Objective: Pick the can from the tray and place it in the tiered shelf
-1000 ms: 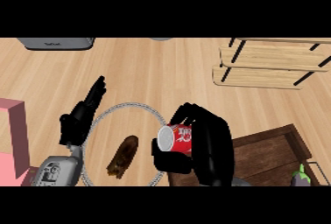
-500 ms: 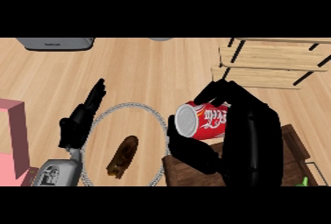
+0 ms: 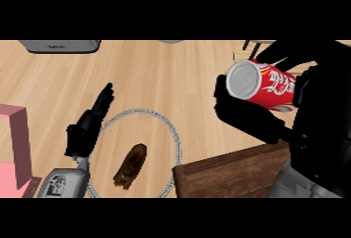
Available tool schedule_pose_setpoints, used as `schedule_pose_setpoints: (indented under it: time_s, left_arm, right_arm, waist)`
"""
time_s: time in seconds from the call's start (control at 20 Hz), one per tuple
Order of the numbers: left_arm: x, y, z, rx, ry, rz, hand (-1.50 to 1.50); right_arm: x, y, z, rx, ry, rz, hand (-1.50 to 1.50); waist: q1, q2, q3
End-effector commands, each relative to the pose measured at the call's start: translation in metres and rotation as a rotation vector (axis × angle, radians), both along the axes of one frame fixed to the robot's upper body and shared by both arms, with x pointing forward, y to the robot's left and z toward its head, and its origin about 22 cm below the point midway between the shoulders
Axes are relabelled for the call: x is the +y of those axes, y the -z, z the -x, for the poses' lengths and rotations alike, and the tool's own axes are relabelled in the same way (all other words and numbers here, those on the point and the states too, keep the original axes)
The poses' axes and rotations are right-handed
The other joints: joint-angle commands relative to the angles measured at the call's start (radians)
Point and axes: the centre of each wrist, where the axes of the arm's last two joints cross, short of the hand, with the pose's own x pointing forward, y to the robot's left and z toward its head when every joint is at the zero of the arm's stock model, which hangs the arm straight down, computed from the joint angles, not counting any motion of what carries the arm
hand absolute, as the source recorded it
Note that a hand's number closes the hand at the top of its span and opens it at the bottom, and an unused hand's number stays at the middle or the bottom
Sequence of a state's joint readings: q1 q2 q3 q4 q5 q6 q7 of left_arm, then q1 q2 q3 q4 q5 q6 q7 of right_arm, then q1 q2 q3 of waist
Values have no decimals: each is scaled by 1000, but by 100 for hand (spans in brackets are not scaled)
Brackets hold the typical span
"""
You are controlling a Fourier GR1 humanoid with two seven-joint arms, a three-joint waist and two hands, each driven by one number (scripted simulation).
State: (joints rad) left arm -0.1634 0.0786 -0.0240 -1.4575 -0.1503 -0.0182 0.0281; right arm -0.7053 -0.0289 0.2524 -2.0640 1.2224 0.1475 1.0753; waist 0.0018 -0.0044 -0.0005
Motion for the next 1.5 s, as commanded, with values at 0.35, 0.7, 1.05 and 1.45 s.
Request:
schedule_pose_setpoints:
  time_s: [0.35, 0.7, 1.05, 1.45]
  left_arm:
    - [4, 3, -17, -4, -10, -6, 0]
    - [14, 0, -5, -3, 1, 11, 0]
    - [8, -14, -6, -3, 6, -1, 0]
    - [1, 12, -8, 3, 17, -6, 0]
  right_arm:
    - [-35, -53, -41, -12, 167, 4, 150]
    - [-64, -51, -73, -33, 188, 79, 150]
    - [-83, -43, -107, -54, 239, 149, 150]
    - [-94, -12, -148, -97, 214, 297, 150]
  waist:
    - [-3, 4, 0]
    - [0, 5, 0]
    - [5, 5, 0]
    - [9, 9, 0]
